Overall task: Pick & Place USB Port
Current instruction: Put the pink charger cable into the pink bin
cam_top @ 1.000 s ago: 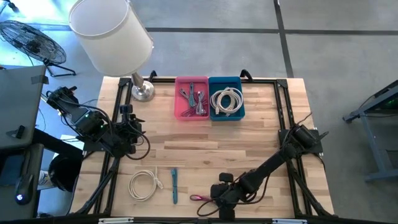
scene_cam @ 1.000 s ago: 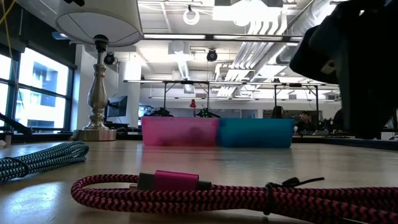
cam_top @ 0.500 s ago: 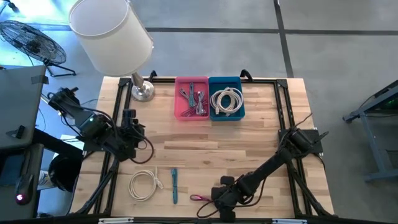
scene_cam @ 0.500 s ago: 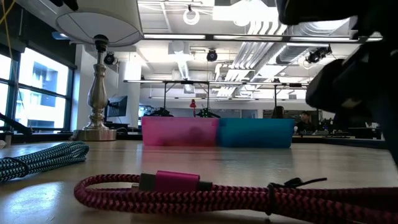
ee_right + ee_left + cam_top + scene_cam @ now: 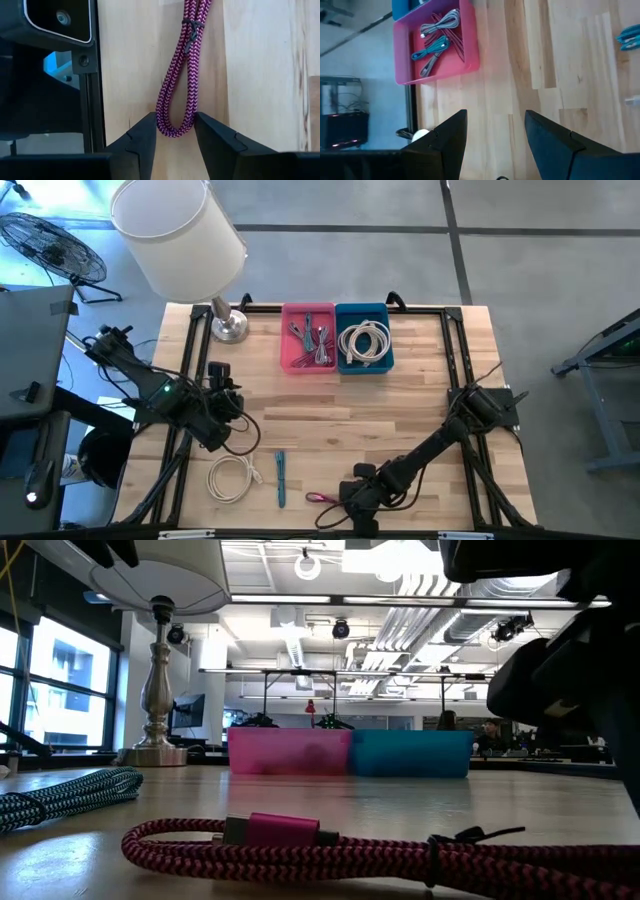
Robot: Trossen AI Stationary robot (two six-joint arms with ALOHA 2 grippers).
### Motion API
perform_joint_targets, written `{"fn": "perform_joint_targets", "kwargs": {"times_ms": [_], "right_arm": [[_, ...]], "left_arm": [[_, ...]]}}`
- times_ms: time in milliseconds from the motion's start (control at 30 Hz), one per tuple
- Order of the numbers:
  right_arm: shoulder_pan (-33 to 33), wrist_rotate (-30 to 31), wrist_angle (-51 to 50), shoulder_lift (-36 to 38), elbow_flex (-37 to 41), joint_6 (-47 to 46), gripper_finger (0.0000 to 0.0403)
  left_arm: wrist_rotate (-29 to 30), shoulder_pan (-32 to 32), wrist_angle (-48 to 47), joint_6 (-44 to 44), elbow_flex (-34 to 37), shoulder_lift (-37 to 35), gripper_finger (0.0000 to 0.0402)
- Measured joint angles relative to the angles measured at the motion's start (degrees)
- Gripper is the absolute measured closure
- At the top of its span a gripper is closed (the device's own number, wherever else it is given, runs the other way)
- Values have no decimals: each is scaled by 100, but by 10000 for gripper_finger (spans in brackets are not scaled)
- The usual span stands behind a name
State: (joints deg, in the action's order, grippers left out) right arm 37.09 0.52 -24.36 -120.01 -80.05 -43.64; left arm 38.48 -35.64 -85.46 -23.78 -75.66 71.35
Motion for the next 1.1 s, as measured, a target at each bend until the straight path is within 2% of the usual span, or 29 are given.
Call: {"fn": "perform_joint_targets", "kwargs": {"times_ms": [100,233,267,467,633,867,1000,1100], "right_arm": [[-61,49,-111,-2,0,5,303],[-150,223,-260,-1,0,64,381],[-159,271,-282,-2,2,101,390],[-154,787,-305,-4,2,237,397],[-157,1028,-561,-28,-192,402,399],[-21,1889,-2331,-50,-1282,538,400],[120,2448,-3058,-43,-1955,667,401],[207,2818,-3385,-31,-2357,806,402]], "left_arm": [[161,0,15,-2,0,61,209],[202,0,9,-55,0,93,209],[210,0,21,-66,0,96,209],[388,0,210,-73,0,94,210],[566,0,461,-68,0,94,235],[689,0,812,236,0,94,279],[689,1,809,-12,0,5,281],[680,2,810,-29,0,-59,267]]}}
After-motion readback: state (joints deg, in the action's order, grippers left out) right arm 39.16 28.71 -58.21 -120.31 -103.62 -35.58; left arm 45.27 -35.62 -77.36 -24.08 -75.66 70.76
